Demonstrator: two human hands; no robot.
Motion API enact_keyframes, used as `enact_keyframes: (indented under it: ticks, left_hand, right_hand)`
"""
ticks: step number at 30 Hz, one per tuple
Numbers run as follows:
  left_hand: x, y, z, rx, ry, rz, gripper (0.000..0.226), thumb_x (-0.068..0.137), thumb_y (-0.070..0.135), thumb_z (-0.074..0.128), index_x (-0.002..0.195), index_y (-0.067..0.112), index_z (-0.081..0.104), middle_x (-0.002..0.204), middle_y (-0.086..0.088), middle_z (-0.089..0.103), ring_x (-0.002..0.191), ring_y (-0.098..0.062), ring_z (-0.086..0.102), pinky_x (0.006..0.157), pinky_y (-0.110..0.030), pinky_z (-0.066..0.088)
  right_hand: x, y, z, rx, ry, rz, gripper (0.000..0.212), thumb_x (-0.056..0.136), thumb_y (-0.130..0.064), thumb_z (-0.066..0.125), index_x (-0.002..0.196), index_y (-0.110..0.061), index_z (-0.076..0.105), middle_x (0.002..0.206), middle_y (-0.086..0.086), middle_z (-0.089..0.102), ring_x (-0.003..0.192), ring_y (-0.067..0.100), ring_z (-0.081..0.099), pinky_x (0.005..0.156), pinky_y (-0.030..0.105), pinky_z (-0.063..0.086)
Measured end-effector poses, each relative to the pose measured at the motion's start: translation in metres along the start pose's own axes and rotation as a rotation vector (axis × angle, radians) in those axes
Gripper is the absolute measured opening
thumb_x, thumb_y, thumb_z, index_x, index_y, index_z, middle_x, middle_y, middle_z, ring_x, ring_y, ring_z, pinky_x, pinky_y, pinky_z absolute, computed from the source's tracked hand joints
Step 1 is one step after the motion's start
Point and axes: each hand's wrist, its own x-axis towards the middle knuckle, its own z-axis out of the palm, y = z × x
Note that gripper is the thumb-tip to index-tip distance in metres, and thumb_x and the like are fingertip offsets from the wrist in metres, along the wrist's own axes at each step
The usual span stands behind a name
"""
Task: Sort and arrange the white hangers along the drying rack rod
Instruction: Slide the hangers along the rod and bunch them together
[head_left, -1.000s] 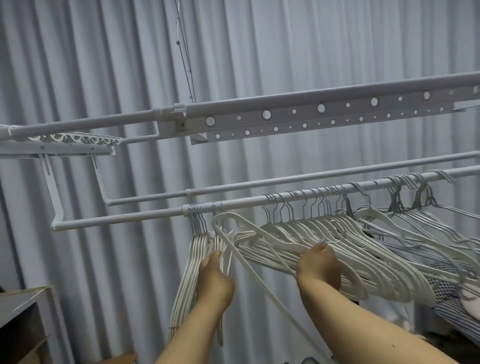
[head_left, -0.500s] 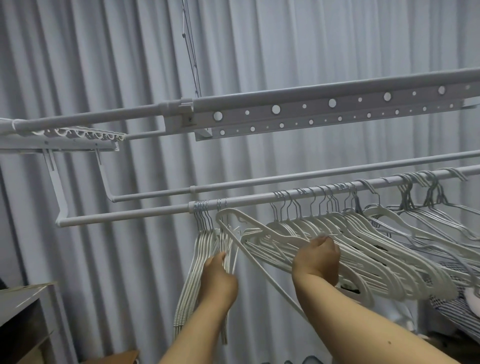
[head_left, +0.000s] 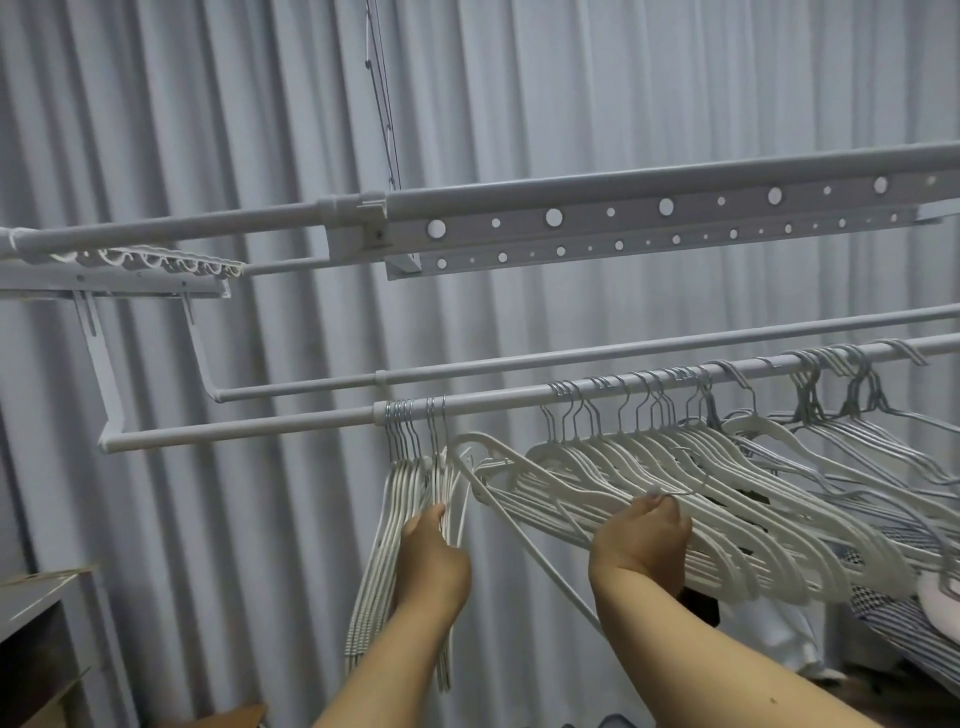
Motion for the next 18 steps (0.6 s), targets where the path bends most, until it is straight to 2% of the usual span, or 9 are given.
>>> enact_keyframes:
  ticks: [10,13,16,18]
  left_hand:
    - [-0.004,0.002,-0.003,0.032,-0.021,-0.007,0.061,0.088,-0.002,0.045,0.146,0.018,0.04,0.149,-0.006,0.036,0.13,-0.025,0.045,0.087,-0.019,0.032]
    - [-0.006,0.003,-0.003,0.036,-0.025,-0.007,0.061,0.089,-0.001,0.045,0.146,0.019,0.039,0.148,-0.005,0.036,0.128,-0.024,0.046,0.084,-0.018,0.032]
    - [-0.007,0.003,-0.001,0.021,-0.026,0.0,0.062,0.087,-0.001,0.046,0.145,0.02,0.041,0.146,-0.005,0.038,0.124,-0.024,0.049,0.084,-0.022,0.04]
    - [-0.007,0.003,0.0,0.008,-0.029,0.008,0.062,0.086,-0.001,0.046,0.145,0.02,0.042,0.145,-0.005,0.039,0.123,-0.024,0.05,0.09,-0.026,0.046]
  right_hand:
    - [-0.001,0.007,-0.002,0.024,0.054,0.062,0.045,0.103,-0.028,0.026,0.115,0.002,0.058,0.123,0.019,0.053,0.096,0.042,0.057,0.079,0.042,0.042]
    - [-0.013,-0.007,0.003,-0.005,-0.039,0.017,0.041,0.103,-0.03,0.028,0.11,-0.003,0.058,0.122,0.015,0.053,0.095,0.039,0.057,0.079,0.041,0.042]
    - [-0.022,-0.033,0.016,0.079,-0.182,0.051,0.032,0.102,-0.032,0.034,0.103,-0.01,0.056,0.109,0.007,0.056,0.081,0.028,0.05,0.075,0.034,0.035]
    - [-0.028,-0.05,0.027,0.118,-0.299,0.053,0.018,0.1,-0.022,0.039,0.105,-0.012,0.054,0.104,0.002,0.052,0.076,0.021,0.043,0.074,0.031,0.031]
